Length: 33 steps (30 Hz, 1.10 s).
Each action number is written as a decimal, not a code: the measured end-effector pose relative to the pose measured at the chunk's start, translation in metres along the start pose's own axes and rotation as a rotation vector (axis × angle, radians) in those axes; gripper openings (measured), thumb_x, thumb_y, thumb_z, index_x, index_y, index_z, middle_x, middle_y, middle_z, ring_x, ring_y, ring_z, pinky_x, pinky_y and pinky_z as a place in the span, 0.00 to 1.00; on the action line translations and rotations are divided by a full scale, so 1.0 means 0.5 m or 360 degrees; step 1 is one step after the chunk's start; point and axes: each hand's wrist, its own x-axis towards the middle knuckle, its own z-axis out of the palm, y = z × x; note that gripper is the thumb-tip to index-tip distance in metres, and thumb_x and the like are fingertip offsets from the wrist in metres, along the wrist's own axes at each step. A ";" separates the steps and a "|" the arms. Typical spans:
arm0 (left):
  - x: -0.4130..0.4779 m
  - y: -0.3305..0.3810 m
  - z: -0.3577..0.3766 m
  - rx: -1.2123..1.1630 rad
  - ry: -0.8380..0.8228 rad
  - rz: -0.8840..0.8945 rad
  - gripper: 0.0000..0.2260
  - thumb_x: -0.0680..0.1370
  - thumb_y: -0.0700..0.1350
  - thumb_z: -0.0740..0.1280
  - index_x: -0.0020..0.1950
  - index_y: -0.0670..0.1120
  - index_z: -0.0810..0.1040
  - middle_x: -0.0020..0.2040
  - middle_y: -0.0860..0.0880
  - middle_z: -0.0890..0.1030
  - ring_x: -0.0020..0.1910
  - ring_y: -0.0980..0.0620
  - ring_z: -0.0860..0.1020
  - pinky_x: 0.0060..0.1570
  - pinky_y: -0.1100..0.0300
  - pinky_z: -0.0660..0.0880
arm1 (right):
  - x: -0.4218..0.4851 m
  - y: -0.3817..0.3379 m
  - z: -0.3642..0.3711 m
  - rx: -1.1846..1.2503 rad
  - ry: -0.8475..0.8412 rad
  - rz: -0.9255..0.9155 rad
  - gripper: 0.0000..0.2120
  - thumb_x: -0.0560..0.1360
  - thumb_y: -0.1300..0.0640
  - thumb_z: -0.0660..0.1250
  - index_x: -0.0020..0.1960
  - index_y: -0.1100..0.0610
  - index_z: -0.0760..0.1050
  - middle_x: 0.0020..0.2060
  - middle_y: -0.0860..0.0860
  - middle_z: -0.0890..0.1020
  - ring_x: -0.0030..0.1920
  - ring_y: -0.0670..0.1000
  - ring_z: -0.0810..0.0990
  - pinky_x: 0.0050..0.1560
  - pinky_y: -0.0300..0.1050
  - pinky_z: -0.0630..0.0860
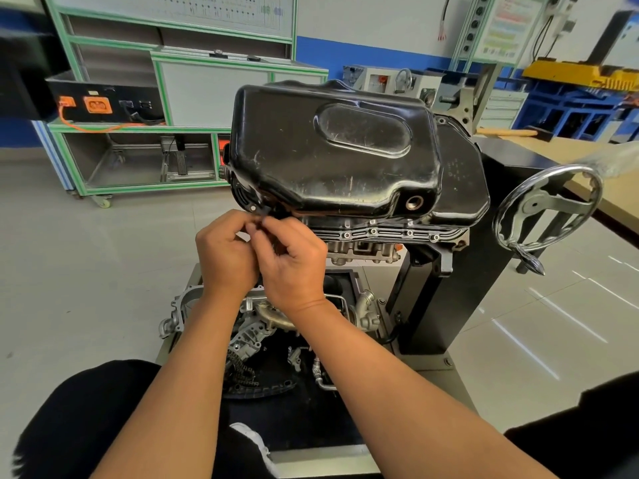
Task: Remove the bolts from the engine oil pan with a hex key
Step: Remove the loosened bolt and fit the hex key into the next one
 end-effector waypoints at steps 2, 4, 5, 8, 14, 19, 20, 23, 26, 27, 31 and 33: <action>0.000 0.000 0.006 -0.0007 0.0037 -0.0033 0.08 0.72 0.27 0.65 0.35 0.37 0.77 0.31 0.45 0.77 0.31 0.49 0.73 0.30 0.55 0.69 | 0.000 -0.002 0.001 0.0029 0.0009 0.0022 0.07 0.72 0.69 0.74 0.50 0.65 0.85 0.40 0.56 0.85 0.41 0.52 0.83 0.43 0.51 0.81; -0.006 0.005 0.006 -0.0048 0.0039 -0.0020 0.08 0.73 0.29 0.65 0.39 0.40 0.79 0.35 0.45 0.79 0.34 0.55 0.75 0.33 0.60 0.70 | -0.001 -0.003 0.003 0.0044 0.0017 0.0051 0.07 0.72 0.69 0.74 0.50 0.65 0.85 0.41 0.56 0.85 0.41 0.53 0.83 0.43 0.50 0.81; -0.009 0.009 0.004 -0.0089 0.0019 -0.0008 0.07 0.74 0.31 0.66 0.43 0.41 0.81 0.38 0.46 0.81 0.37 0.59 0.76 0.36 0.64 0.72 | -0.001 -0.003 0.003 0.0036 0.0021 0.0054 0.07 0.72 0.69 0.74 0.50 0.65 0.85 0.40 0.56 0.85 0.41 0.52 0.83 0.43 0.50 0.81; -0.012 0.016 -0.005 -0.0217 -0.0087 -0.0058 0.11 0.75 0.35 0.66 0.55 0.41 0.84 0.47 0.46 0.85 0.45 0.56 0.82 0.45 0.66 0.77 | -0.003 -0.001 0.003 0.0014 0.0032 0.0031 0.06 0.72 0.69 0.74 0.49 0.66 0.85 0.39 0.57 0.84 0.40 0.53 0.82 0.43 0.51 0.81; -0.004 0.018 -0.007 -0.0260 -0.0064 -0.0138 0.13 0.71 0.33 0.67 0.48 0.48 0.83 0.39 0.55 0.82 0.39 0.62 0.80 0.40 0.66 0.76 | -0.010 -0.002 -0.003 0.0032 0.0006 0.0067 0.08 0.73 0.70 0.73 0.52 0.66 0.84 0.43 0.58 0.85 0.44 0.54 0.83 0.48 0.51 0.81; 0.013 0.004 0.008 -0.0115 0.0030 -0.0141 0.13 0.70 0.28 0.64 0.33 0.45 0.73 0.28 0.53 0.71 0.30 0.58 0.66 0.29 0.60 0.65 | -0.004 -0.006 0.001 0.0013 -0.0018 0.0012 0.08 0.73 0.68 0.74 0.52 0.65 0.85 0.43 0.57 0.85 0.45 0.53 0.84 0.47 0.50 0.81; 0.013 0.003 0.008 -0.0115 0.0028 -0.0126 0.14 0.71 0.28 0.65 0.33 0.46 0.73 0.29 0.55 0.72 0.30 0.60 0.67 0.30 0.61 0.66 | -0.004 -0.005 0.001 0.0003 -0.0028 0.0006 0.08 0.73 0.67 0.74 0.52 0.65 0.85 0.43 0.57 0.85 0.44 0.53 0.84 0.47 0.50 0.81; 0.004 -0.003 -0.004 -0.0147 -0.0065 -0.0026 0.10 0.73 0.30 0.67 0.45 0.43 0.82 0.38 0.52 0.82 0.36 0.57 0.79 0.34 0.64 0.74 | -0.002 -0.002 0.000 -0.0042 -0.0018 -0.0012 0.07 0.73 0.67 0.74 0.51 0.65 0.85 0.42 0.56 0.85 0.42 0.53 0.83 0.44 0.52 0.81; -0.004 -0.007 -0.015 -0.0151 -0.0175 0.0021 0.10 0.77 0.33 0.68 0.55 0.40 0.84 0.41 0.49 0.84 0.33 0.51 0.80 0.30 0.58 0.75 | -0.003 0.000 0.000 -0.0074 0.0021 -0.0029 0.06 0.73 0.67 0.74 0.50 0.65 0.84 0.40 0.56 0.85 0.41 0.53 0.83 0.42 0.52 0.81; -0.006 -0.006 -0.016 -0.0139 -0.0175 0.0030 0.10 0.77 0.33 0.68 0.55 0.41 0.84 0.41 0.49 0.84 0.33 0.55 0.79 0.31 0.61 0.75 | -0.004 -0.001 0.002 -0.0081 0.0035 -0.0031 0.06 0.73 0.67 0.74 0.50 0.65 0.84 0.40 0.56 0.84 0.40 0.53 0.83 0.42 0.51 0.81; 0.008 -0.004 -0.017 -0.0162 -0.0080 -0.0017 0.09 0.75 0.33 0.70 0.48 0.44 0.85 0.39 0.47 0.84 0.36 0.62 0.79 0.36 0.66 0.74 | 0.000 -0.005 0.007 -0.0029 0.0031 0.0012 0.06 0.74 0.66 0.73 0.51 0.65 0.84 0.42 0.55 0.85 0.42 0.52 0.83 0.45 0.51 0.81; 0.013 -0.007 -0.014 -0.0185 -0.0093 0.0008 0.08 0.73 0.33 0.70 0.42 0.45 0.84 0.33 0.47 0.82 0.32 0.60 0.77 0.32 0.64 0.73 | 0.005 -0.007 0.007 -0.0041 0.0012 0.0020 0.07 0.74 0.65 0.74 0.51 0.64 0.84 0.40 0.55 0.85 0.41 0.52 0.83 0.45 0.51 0.81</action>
